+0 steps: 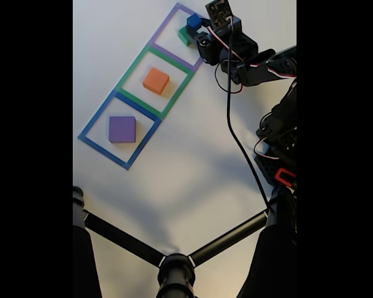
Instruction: Tower of hanoi
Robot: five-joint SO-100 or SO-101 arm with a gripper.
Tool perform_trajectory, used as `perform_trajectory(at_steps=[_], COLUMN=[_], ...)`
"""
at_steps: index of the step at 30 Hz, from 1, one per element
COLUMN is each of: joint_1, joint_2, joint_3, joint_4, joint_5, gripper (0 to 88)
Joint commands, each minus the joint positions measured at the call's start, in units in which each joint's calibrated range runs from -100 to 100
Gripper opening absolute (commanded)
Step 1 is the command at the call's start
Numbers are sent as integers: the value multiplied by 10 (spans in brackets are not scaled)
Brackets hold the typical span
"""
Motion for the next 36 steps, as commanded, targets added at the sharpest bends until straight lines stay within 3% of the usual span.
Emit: perform_trajectory(at_steps=[1,36], joint_1=[-9,-25], joint_2=[-3,108], joint_3=[-19,-19], joint_4=[-23,-130], joint_5=[0,0], gripper=[0,0])
